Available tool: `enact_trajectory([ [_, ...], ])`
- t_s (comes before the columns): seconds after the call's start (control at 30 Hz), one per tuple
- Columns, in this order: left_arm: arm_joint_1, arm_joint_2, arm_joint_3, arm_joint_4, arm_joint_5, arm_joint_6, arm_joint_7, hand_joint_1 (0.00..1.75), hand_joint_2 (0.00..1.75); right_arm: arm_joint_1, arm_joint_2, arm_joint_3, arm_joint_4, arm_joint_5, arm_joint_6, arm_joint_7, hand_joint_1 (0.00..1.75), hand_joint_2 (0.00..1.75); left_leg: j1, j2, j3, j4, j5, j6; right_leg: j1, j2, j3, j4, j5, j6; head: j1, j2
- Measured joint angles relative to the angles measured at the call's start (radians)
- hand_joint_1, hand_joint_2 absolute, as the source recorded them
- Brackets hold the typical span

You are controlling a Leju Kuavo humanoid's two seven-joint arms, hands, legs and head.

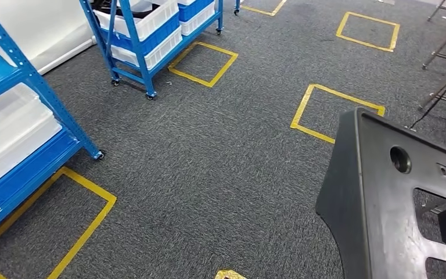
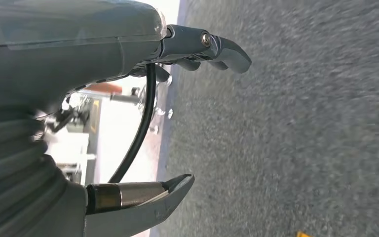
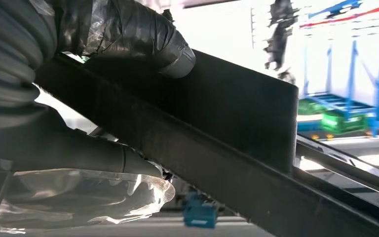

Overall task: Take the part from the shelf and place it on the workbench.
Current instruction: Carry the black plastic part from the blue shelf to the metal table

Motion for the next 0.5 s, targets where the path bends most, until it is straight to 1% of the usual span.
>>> enact_trajectory([
  [0.03, -0.001, 0.0, 0.001, 0.0, -0.002, 0.0, -0.004, 0.0, 1.75, 0.006, 0.0, -0.009, -0.003, 0.014, 0.003, 0.006, 1.75, 1.75, -0.001, 0.012, 0.005, 0.0, -0.003, -0.003, 0.001, -0.021, 0.045, -0.075, 0.027, -0.003, 0.0, 0.0],
  [0.07, -0.001, 0.0, 0.001, 0.0, -0.005, 0.0, -0.007, 0.0, 1.75, 0.012, 0.001, -0.019, -0.007, 0.03, 0.008, 0.013, 1.75, 1.75, -0.003, 0.021, 0.009, 0.001, -0.007, -0.007, 0.004, -0.042, 0.083, -0.139, 0.046, -0.007, 0.0, 0.0],
  [0.1, -0.002, 0.0, 0.001, 0.0, -0.01, -0.001, -0.008, 0.0, 1.75, 0.019, 0.001, -0.031, -0.011, 0.046, 0.013, 0.022, 1.75, 1.75, -0.004, 0.03, 0.014, 0.001, -0.011, -0.013, 0.008, -0.056, 0.109, -0.183, 0.056, -0.012, 0.0, 0.0],
  [0.13, -0.003, -0.001, 0.001, 0.0, -0.016, -0.002, -0.008, 0.0, 1.75, 0.026, 0.003, -0.043, -0.015, 0.061, 0.021, 0.032, 1.75, 1.75, -0.005, 0.038, 0.02, 0.001, -0.014, -0.018, 0.013, -0.063, 0.119, -0.203, 0.058, -0.018, 0.0, 0.0],
  [0.17, -0.006, -0.004, 0.001, 0.0, -0.021, 0.0, -0.003, 0.0, 1.75, 0.033, 0.007, -0.054, -0.018, 0.074, 0.028, 0.042, 1.75, 1.75, -0.006, 0.047, 0.023, 0.0, -0.015, -0.023, 0.016, -0.055, 0.117, -0.203, 0.058, -0.024, 0.0, 0.0],
  [0.2, -0.012, -0.009, 0.001, 0.0, -0.024, 0.003, 0.005, 0.0, 1.75, 0.038, 0.012, -0.061, -0.02, 0.084, 0.033, 0.049, 1.75, 1.75, -0.005, 0.056, 0.027, -0.001, -0.017, -0.029, 0.017, -0.042, 0.116, -0.206, 0.06, -0.03, 0.0, 0.0],
  [0.23, -0.019, -0.015, 0.002, 0.0, -0.024, 0.008, 0.016, 0.0, 1.75, 0.039, 0.017, -0.065, -0.021, 0.091, 0.036, 0.053, 1.75, 1.75, -0.004, 0.053, 0.028, 0.003, -0.023, -0.034, 0.015, -0.031, 0.116, -0.21, 0.064, -0.036, 0.0, 0.0],
  [0.27, -0.026, -0.021, 0.002, 0.0, -0.02, 0.011, 0.027, 0.0, 1.75, 0.031, 0.02, -0.063, -0.018, 0.096, 0.036, 0.054, 1.75, 1.75, -0.002, 0.036, 0.022, 0.02, -0.037, -0.038, 0.013, -0.021, 0.117, -0.215, 0.068, -0.043, 0.0, 0.0],
  [0.3, -0.034, -0.025, 0.003, 0.0, -0.014, 0.011, 0.038, 0.0, 1.75, 0.012, 0.02, -0.054, -0.011, 0.1, 0.036, 0.054, 1.75, 1.75, 0.0, 0.009, 0.005, 0.059, -0.062, -0.04, 0.011, -0.01, 0.117, -0.22, 0.071, -0.049, -0.001, 0.0],
  [0.33, -0.041, -0.028, 0.004, 0.0, -0.01, 0.007, 0.048, 0.0, 1.75, -0.014, 0.02, -0.039, 0.004, 0.107, 0.039, 0.055, 1.75, 1.75, 0.003, -0.023, -0.024, 0.12, -0.095, -0.042, 0.01, 0.001, 0.116, -0.221, 0.074, -0.053, -0.001, 0.0],
  [0.37, -0.046, -0.03, 0.004, 0.0, -0.006, 0.003, 0.056, 0.0, 1.75, -0.045, 0.019, -0.019, 0.023, 0.117, 0.044, 0.057, 1.75, 1.75, 0.004, -0.045, -0.06, 0.192, -0.127, -0.042, 0.011, 0.013, 0.113, -0.221, 0.076, -0.056, -0.001, 0.0],
  [0.4, -0.051, -0.03, 0.005, 0.0, -0.001, -0.002, 0.063, 0.0, 1.75, -0.077, 0.019, 0.008, 0.048, 0.132, 0.051, 0.062, 1.75, 1.75, 0.005, -0.056, -0.093, 0.257, -0.148, -0.042, 0.013, 0.027, 0.112, -0.221, 0.077, -0.058, -0.001, 0.0],
  [0.43, -0.053, -0.029, 0.005, 0.0, 0.002, -0.006, 0.069, 0.0, 1.75, -0.107, 0.02, 0.037, 0.074, 0.149, 0.058, 0.068, 1.75, 1.75, 0.005, -0.061, -0.114, 0.293, -0.15, -0.043, 0.014, 0.041, 0.111, -0.22, 0.077, -0.058, -0.001, 0.0],
  [0.47, -0.054, -0.028, 0.006, 0.0, 0.005, -0.01, 0.073, 0.0, 1.75, -0.138, 0.021, 0.068, 0.1, 0.168, 0.065, 0.076, 1.75, 1.75, 0.005, -0.063, -0.117, 0.289, -0.131, -0.042, 0.014, 0.056, 0.111, -0.218, 0.077, -0.059, -0.001, 0.0],
  [0.5, -0.055, -0.027, 0.006, 0.0, 0.008, -0.014, 0.075, 0.0, 1.75, -0.168, 0.021, 0.1, 0.127, 0.185, 0.069, 0.085, 1.75, 1.75, 0.005, -0.067, -0.102, 0.246, -0.094, -0.04, 0.014, 0.071, 0.111, -0.214, 0.077, -0.058, -0.001, 0.0],
])
